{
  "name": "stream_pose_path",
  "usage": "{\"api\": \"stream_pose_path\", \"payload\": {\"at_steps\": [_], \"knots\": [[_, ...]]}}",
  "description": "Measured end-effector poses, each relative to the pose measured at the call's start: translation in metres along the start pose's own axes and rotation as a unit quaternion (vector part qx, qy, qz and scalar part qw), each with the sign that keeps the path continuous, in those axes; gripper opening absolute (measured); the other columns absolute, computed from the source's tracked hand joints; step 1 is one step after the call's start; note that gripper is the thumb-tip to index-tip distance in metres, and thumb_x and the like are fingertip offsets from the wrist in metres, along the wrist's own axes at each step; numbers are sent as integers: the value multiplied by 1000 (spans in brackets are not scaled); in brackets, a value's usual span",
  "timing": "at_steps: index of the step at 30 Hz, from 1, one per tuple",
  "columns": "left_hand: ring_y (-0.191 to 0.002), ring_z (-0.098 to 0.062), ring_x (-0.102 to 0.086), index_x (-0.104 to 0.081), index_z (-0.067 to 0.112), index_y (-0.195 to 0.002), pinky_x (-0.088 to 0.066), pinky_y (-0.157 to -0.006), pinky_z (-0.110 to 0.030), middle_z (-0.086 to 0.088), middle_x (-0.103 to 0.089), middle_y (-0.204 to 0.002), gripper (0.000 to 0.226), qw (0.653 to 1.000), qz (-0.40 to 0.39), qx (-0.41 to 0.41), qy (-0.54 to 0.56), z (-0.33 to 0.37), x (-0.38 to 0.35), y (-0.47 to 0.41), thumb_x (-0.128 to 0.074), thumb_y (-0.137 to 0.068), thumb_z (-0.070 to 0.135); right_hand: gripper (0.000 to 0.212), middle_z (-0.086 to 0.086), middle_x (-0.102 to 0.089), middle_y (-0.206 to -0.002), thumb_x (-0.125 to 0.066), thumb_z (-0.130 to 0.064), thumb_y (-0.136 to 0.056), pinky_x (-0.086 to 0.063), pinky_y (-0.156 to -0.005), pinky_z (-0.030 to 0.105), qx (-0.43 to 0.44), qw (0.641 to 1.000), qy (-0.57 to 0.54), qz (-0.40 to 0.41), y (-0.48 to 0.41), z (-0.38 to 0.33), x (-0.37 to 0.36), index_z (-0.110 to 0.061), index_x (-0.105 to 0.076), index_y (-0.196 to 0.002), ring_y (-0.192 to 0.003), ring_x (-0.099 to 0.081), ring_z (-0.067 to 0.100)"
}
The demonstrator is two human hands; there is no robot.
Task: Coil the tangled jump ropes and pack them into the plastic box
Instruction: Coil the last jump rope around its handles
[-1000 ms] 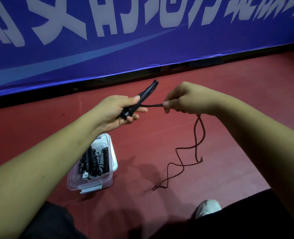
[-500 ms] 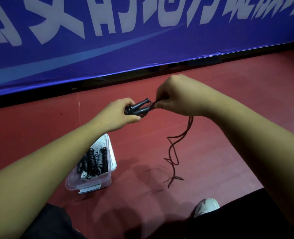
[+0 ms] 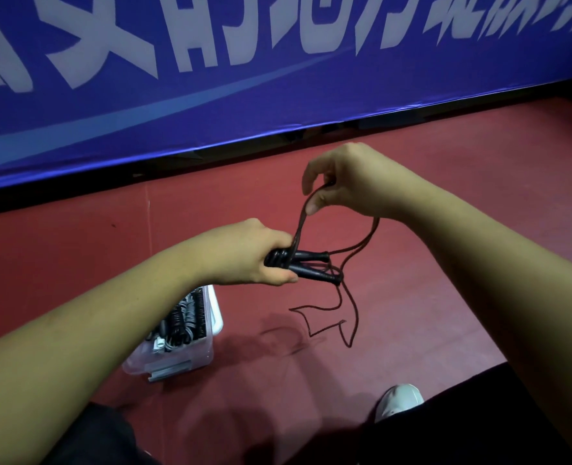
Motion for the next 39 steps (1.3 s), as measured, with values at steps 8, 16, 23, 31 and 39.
{"api": "stream_pose_path", "payload": {"at_steps": [8, 16, 23, 31, 39], "knots": [[-61, -16, -60, -45, 25, -111, -49, -62, -29, 4, -72, -79, 42, 968, 64, -22, 243, 7, 15, 12, -76, -84, 35, 33, -4, -37, -58, -84, -29, -76, -27, -48, 17, -5, 987, -159, 3, 1, 14, -2, -17, -65, -99, -50, -29, 7], [-51, -23, -54, -58, 32, -122, -48, -49, -27, -8, -62, -64, 43, 870, 185, -26, 457, -10, 35, 16, -74, -84, 20, 8, -4, -51, -53, -72, -24, -82, -37, -51, 28, -60, 973, -214, -61, 0, 26, -24, -28, -75, -76, -52, -42, 14], [-49, -19, -51, -53, 9, -88, -40, -49, -26, -5, -59, -61, 20, 774, 232, 95, 582, -44, 32, 9, -50, -102, 22, 14, -10, -52, -61, -64, -37, -95, -44, -52, 24, -89, 972, -178, -127, 4, 15, -44, -28, -74, -97, -56, -46, 11], [-56, -20, -69, -52, 10, -89, -50, -46, -21, -8, -63, -74, 23, 735, 220, 173, 618, -67, 27, 10, -53, -100, 30, 17, -4, -56, -66, -63, -32, -96, -38, -44, 19, -118, 982, -119, -86, 5, 1, -30, -15, -65, -96, -46, -44, 6], [-50, -13, -57, -49, 11, -98, -39, -41, -20, -3, -64, -67, 33, 822, 190, 194, 501, -70, 24, 6, -77, -81, 14, 31, 1, -49, -57, -60, -39, -97, -34, -47, 25, -103, 989, -76, -73, 6, -7, -16, -18, -69, -76, -44, -41, 12]]}}
Point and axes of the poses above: each hand's wrist, its own y-axis away from the middle knuckle, its own x-axis out of the back of the hand, z = x × y, the point moved 7 cm from there along -y, towards the middle knuckle
